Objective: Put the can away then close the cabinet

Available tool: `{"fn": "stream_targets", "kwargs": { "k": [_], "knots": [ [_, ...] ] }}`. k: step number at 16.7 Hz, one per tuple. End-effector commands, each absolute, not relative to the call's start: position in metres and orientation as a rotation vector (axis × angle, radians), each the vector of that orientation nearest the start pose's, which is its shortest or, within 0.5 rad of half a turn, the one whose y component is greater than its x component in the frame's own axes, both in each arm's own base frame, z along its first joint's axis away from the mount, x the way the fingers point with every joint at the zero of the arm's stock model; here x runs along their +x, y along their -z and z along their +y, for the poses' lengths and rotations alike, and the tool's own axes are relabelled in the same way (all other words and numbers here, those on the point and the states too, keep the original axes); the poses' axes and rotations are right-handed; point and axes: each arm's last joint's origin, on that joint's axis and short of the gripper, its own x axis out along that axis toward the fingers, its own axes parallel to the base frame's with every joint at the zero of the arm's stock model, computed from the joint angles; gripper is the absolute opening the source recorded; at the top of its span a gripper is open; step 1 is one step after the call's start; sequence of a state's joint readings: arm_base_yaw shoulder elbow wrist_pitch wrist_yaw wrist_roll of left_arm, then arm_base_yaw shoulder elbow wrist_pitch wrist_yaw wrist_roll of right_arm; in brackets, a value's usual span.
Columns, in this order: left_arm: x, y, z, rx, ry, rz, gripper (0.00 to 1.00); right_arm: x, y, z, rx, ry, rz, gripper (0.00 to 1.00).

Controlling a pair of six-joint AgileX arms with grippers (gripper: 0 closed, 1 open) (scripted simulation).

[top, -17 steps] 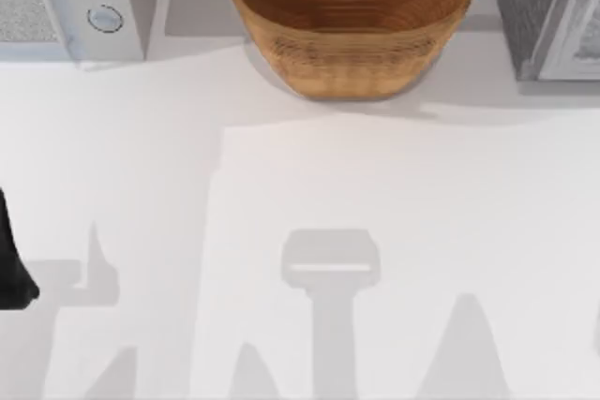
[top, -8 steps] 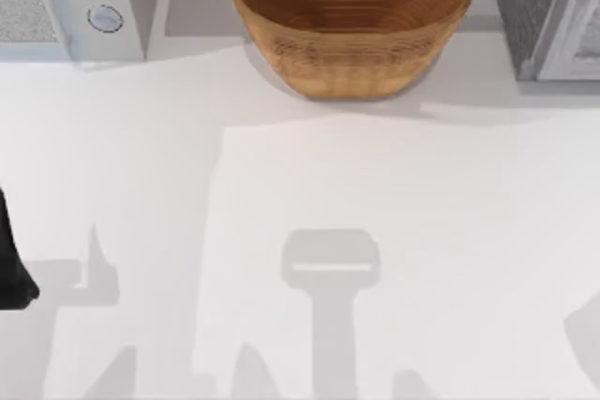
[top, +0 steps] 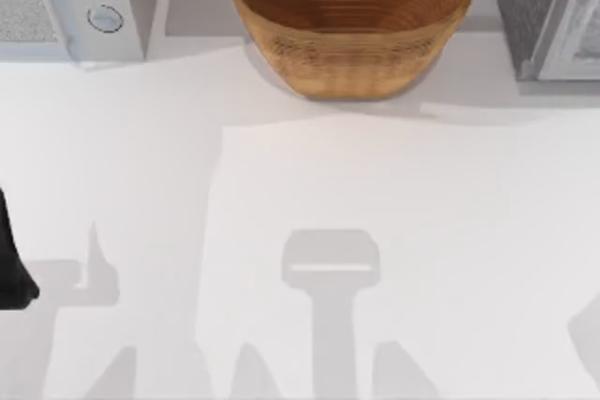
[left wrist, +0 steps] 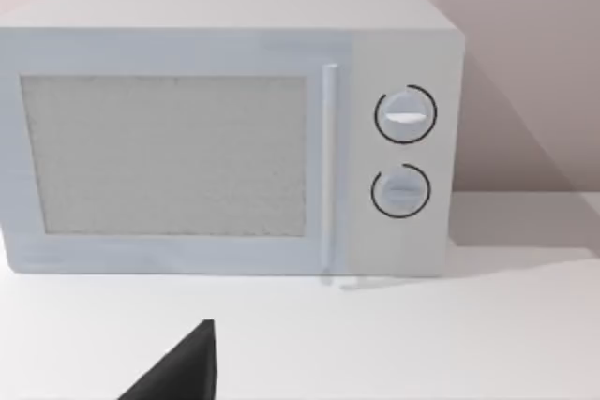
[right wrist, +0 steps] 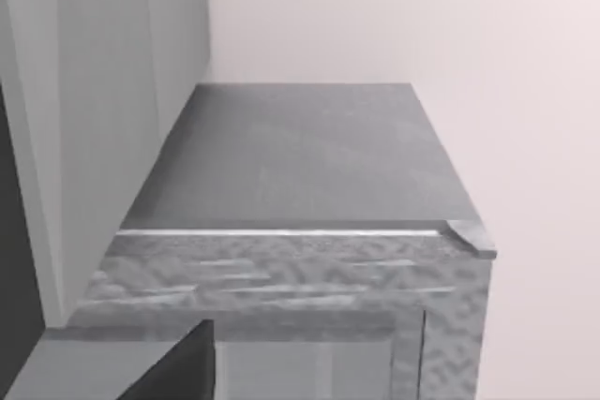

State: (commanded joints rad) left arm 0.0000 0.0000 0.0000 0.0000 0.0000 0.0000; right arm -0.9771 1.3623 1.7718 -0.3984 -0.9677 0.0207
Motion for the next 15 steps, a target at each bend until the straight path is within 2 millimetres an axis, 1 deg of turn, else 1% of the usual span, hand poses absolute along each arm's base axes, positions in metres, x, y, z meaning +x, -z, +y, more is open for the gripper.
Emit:
{"fn": "stream_targets", "kwargs": {
  "k": [2, 6, 11, 15],
  "knots": [
    [0.106, -0.160, -0.001, 0.000, 0.000, 0.000, 1.00, 0.183, -0.513, -0.184, -0.003, -0.003, 0.002, 1.00],
    [0.106, -0.160, -0.001, 0.000, 0.000, 0.000, 1.00, 0.212, -0.515, -0.148, -0.001, -0.004, -0.006, 1.00],
    [0.106, -0.160, -0.001, 0.000, 0.000, 0.000, 1.00, 0.240, -0.512, -0.108, 0.006, -0.004, 0.005, 1.00],
    [0.106, -0.160, -0.001, 0.000, 0.000, 0.000, 1.00, 0.256, -0.508, -0.071, 0.012, -0.005, 0.023, 1.00]
  ]
}}
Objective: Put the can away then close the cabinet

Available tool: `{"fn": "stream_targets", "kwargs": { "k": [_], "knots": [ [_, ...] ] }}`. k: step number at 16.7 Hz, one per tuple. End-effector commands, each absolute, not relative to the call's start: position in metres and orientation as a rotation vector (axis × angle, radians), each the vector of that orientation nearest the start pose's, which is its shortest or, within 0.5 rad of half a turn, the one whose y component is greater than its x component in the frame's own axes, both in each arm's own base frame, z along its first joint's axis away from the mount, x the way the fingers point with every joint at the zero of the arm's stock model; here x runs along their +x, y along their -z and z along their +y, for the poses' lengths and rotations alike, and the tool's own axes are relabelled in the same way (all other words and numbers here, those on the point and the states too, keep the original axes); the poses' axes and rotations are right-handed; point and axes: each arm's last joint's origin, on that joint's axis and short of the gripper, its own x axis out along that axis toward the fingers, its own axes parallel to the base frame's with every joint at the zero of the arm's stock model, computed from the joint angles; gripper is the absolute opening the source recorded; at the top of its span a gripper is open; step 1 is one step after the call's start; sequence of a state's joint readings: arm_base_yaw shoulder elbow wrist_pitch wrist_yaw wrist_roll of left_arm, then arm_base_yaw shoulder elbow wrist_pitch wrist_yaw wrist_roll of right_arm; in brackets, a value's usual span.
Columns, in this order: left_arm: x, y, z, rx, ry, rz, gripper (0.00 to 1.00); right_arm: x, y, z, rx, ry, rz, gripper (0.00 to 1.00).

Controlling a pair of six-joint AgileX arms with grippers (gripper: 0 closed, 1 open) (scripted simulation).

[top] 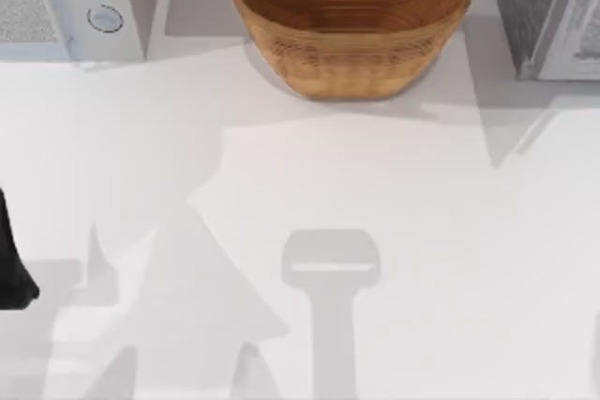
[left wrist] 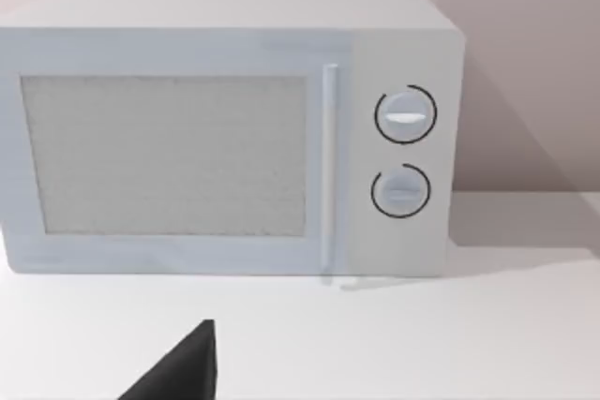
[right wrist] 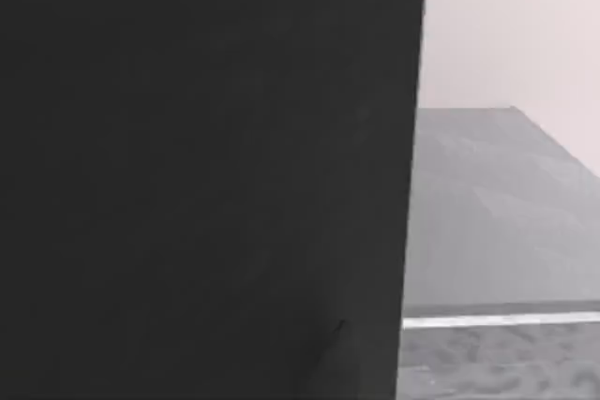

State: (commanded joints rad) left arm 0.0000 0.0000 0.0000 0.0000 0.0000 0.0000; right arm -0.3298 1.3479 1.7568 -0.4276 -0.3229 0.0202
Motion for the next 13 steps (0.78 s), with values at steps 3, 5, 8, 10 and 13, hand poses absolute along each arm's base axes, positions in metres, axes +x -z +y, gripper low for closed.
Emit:
{"fn": "stream_targets", "kwargs": {
  "k": [3, 5, 8, 10, 13],
  "knots": [
    [0.106, -0.160, -0.001, 0.000, 0.000, 0.000, 1.00, 0.262, -0.509, -0.042, 0.015, -0.003, 0.023, 1.00],
    [0.106, -0.160, -0.001, 0.000, 0.000, 0.000, 1.00, 0.262, -0.511, -0.022, 0.011, -0.002, 0.014, 1.00],
    [0.106, -0.160, -0.001, 0.000, 0.000, 0.000, 1.00, 0.260, -0.512, 0.004, 0.005, -0.002, 0.007, 1.00],
    [0.106, -0.160, -0.001, 0.000, 0.000, 0.000, 1.00, 0.258, -0.512, 0.026, 0.003, -0.002, 0.008, 1.00],
    [0.106, -0.160, -0.001, 0.000, 0.000, 0.000, 1.00, 0.249, -0.512, 0.065, 0.002, -0.004, 0.008, 1.00]
  ]
}}
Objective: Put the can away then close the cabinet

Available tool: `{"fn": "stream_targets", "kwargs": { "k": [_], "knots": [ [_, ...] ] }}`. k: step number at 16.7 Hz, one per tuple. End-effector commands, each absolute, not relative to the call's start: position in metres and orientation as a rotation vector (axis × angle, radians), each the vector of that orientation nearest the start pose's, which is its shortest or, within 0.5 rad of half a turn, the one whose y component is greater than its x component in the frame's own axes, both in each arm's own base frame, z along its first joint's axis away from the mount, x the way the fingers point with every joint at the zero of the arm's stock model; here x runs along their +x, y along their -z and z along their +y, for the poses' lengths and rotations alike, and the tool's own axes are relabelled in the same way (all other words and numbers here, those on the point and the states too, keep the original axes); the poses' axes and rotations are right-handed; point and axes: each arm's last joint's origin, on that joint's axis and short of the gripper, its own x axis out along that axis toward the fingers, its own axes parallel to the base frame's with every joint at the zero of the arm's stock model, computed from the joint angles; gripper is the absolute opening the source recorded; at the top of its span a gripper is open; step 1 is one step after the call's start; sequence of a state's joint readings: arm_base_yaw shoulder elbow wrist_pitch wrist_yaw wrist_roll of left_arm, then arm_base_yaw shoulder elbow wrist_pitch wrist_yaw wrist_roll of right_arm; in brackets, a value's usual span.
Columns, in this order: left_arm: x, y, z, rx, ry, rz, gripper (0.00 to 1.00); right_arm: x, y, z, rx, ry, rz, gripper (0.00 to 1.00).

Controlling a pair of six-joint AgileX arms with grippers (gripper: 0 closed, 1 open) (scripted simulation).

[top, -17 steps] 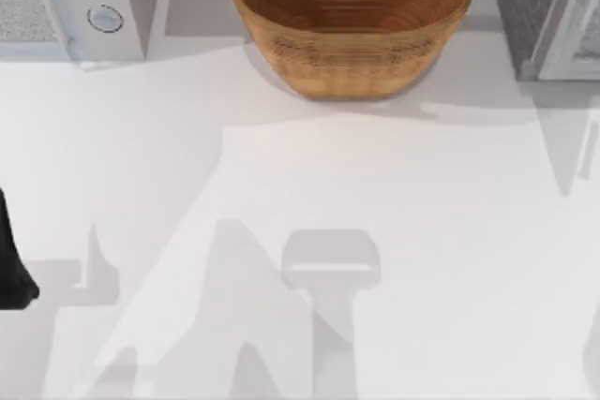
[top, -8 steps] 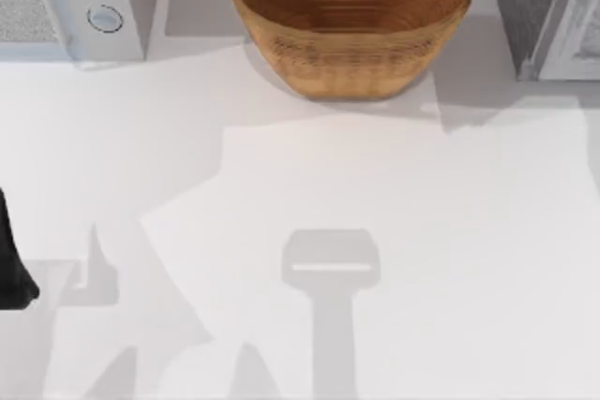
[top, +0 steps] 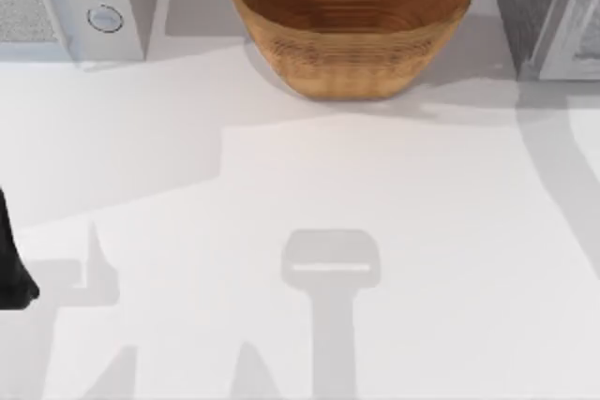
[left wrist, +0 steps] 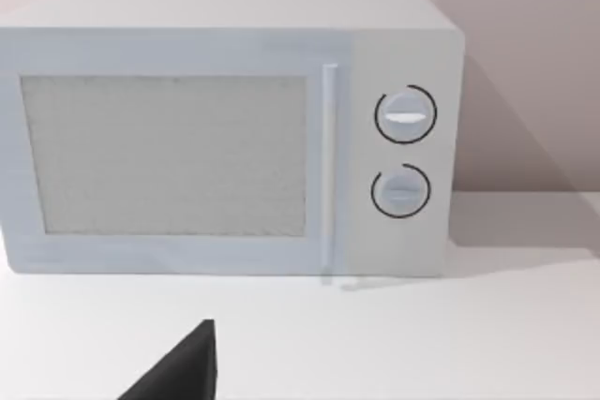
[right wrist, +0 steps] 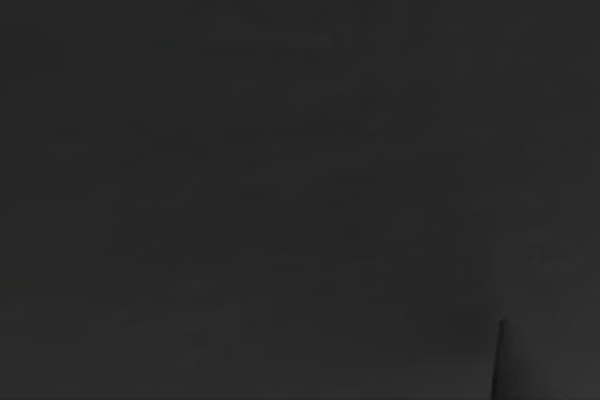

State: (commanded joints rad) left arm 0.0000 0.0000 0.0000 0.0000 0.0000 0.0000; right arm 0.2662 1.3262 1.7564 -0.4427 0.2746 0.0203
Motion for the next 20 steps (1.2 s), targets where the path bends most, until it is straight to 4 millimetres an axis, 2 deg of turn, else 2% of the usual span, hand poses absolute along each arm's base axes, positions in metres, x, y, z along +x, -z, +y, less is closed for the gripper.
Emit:
{"fn": "stream_targets", "kwargs": {
  "k": [2, 4, 10, 12, 14, 18, 20],
  "knots": [
    [0.106, -0.160, -0.001, 0.000, 0.000, 0.000, 1.00, 0.240, -0.511, 0.084, 0.001, -0.003, 0.010, 1.00],
    [0.106, -0.160, -0.001, 0.000, 0.000, 0.000, 1.00, 0.231, -0.510, 0.095, 0.000, -0.003, 0.009, 1.00],
    [0.106, -0.160, -0.001, 0.000, 0.000, 0.000, 1.00, 0.227, -0.509, 0.098, 0.001, -0.003, 0.006, 1.00],
    [0.106, -0.160, -0.001, 0.000, 0.000, 0.000, 1.00, 0.223, -0.514, 0.092, 0.000, 0.022, -0.007, 1.00],
    [0.106, -0.160, -0.001, 0.000, 0.000, 0.000, 1.00, 0.233, -0.515, 0.093, 0.000, 0.016, -0.012, 1.00],
    [0.106, -0.160, -0.001, 0.000, 0.000, 0.000, 1.00, 0.265, -0.514, 0.092, 0.000, 0.019, -0.009, 1.00],
    [0.106, -0.160, -0.001, 0.000, 0.000, 0.000, 1.00, 0.272, -0.513, 0.092, 0.000, 0.022, -0.007, 1.00]
  ]
}}
